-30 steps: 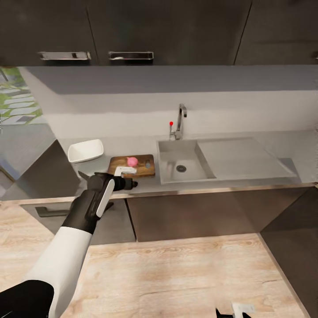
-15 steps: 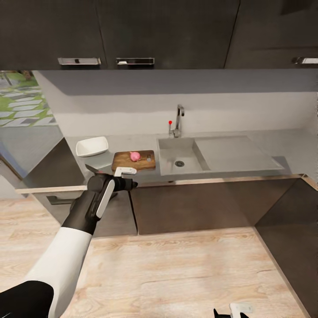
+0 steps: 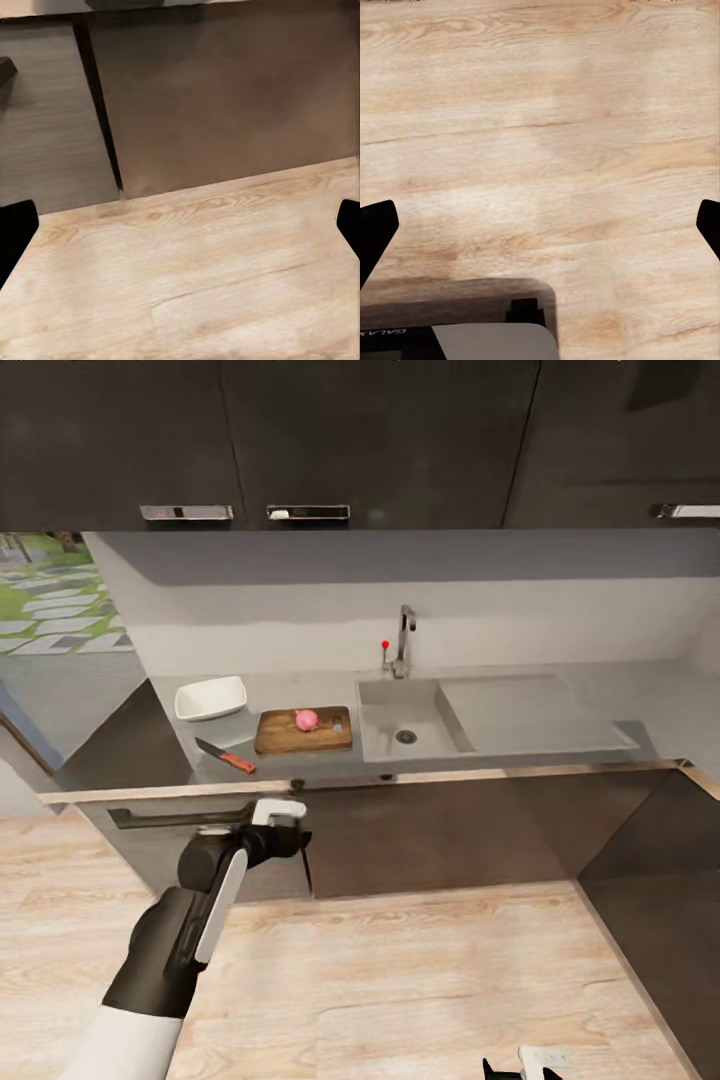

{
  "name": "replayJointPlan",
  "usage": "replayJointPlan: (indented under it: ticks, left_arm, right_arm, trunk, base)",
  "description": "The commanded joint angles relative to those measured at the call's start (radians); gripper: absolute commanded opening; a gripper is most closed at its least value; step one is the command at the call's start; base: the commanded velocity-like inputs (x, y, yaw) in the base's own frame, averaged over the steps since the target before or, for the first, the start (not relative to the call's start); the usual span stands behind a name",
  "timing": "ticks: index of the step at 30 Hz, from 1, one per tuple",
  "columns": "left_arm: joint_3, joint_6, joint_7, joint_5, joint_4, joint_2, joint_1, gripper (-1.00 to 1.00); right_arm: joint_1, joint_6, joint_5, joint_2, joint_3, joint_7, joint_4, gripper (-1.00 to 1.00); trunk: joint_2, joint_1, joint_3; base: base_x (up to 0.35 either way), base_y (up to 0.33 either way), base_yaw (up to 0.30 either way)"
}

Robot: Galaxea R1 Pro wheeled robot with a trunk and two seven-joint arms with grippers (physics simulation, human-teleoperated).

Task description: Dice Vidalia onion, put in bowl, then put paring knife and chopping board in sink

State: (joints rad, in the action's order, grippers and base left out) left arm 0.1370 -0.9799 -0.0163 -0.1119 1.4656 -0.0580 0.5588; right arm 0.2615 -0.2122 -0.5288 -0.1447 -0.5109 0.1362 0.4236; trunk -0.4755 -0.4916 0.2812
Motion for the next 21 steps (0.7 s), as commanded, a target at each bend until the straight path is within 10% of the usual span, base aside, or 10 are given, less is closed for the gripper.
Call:
replayJointPlan:
  ticks: [1,8,21]
  left_arm:
    - [-0.001,-0.004,-0.001,-0.005,0.028,0.0,-0.037,1.0]
    - [-0.001,0.141,0.001,-0.005,0.08,0.028,-0.224,1.0]
    - [-0.001,0.695,0.0,-0.005,0.08,0.145,-0.607,1.0]
  right_arm:
    - [0.001,-0.004,-0.008,-0.001,-0.008,0.007,0.0,1.0]
    - [0.001,-0.005,-0.008,0.0,-0.008,0.008,0.0,1.0]
    - [0.001,-0.121,-0.009,0.001,-0.008,0.009,0.003,1.0]
  trunk:
    - [-0.002,-0.001,0.0]
    - [-0.002,-0.001,-0.002]
    - [-0.002,-0.001,-0.002]
  base:
    - [0.0,0.0,0.0]
    - [0.0,0.0,0.0]
    - [0.0,0.0,0.0]
